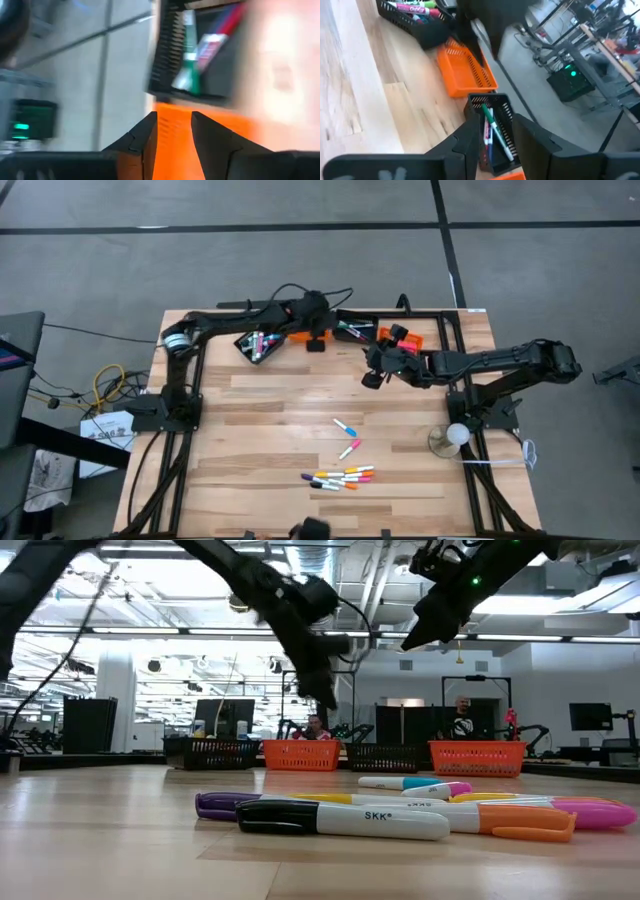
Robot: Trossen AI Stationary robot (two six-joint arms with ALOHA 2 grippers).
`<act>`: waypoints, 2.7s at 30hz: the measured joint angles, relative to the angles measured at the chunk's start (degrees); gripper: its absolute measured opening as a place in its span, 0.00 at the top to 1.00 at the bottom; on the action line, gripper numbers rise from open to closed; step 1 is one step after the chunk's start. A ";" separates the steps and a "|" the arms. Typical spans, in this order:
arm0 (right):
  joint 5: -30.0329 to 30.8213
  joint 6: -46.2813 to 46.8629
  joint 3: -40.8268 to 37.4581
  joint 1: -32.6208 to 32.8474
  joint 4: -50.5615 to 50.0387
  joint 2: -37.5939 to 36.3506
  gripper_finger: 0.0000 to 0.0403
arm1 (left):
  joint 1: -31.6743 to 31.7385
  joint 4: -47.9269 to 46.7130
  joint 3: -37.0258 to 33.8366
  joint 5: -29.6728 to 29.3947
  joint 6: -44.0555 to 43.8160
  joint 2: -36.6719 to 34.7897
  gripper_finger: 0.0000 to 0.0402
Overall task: Pick & Place Markers
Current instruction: Put the small light blue highlighter into the left orange bin
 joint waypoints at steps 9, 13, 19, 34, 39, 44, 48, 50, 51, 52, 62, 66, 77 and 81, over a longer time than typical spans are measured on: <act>-9.59 5.71 -0.02 2.91 -0.03 0.16 0.73 | -2.46 -1.04 -26.11 17.02 -17.39 -26.91 0.71; -10.50 8.76 -0.04 4.39 0.97 1.29 0.73 | -5.63 8.14 -42.37 17.57 -25.33 -40.23 0.71; -16.81 15.56 -0.08 5.38 2.98 5.12 0.73 | -13.17 22.68 -61.30 17.24 -37.33 -53.52 0.72; -22.34 26.91 1.28 11.92 8.54 20.93 0.73 | -26.62 30.90 -69.35 7.10 -49.50 -51.65 0.71; -21.90 30.65 4.08 14.68 8.51 26.54 0.73 | -29.65 33.47 -69.33 7.11 -50.67 -51.08 0.71; -17.62 33.67 6.67 17.72 6.47 30.26 0.73 | -31.24 34.86 -69.33 7.09 -51.95 -50.52 0.72; -17.52 37.30 8.46 18.99 2.51 32.56 0.73 | -31.45 36.27 -69.31 7.11 -52.42 -49.28 0.72; -16.92 37.91 9.26 19.44 1.07 33.18 0.71 | -31.43 35.93 -69.34 7.07 -52.44 -49.12 0.72; -16.35 38.19 9.30 19.60 0.90 33.15 0.70 | -31.45 36.71 -69.35 7.10 -52.44 -48.66 0.72; -16.03 38.54 9.39 19.61 1.13 33.14 0.68 | -31.45 37.08 -69.31 7.15 -52.44 -48.41 0.72; -17.82 39.45 9.33 19.54 -0.24 36.67 0.53 | -31.45 37.92 -69.31 7.18 -52.33 -47.65 0.71; -17.46 40.07 9.66 19.07 0.12 39.36 0.52 | -31.45 38.09 -69.31 7.59 -52.37 -47.65 0.71; -18.06 41.46 9.68 18.82 1.06 40.63 0.79 | -32.06 38.56 -69.31 7.61 -53.46 -47.65 0.71; -18.21 40.73 9.80 18.50 1.60 40.65 0.95 | -32.83 38.85 -69.31 7.53 -53.48 -47.65 0.71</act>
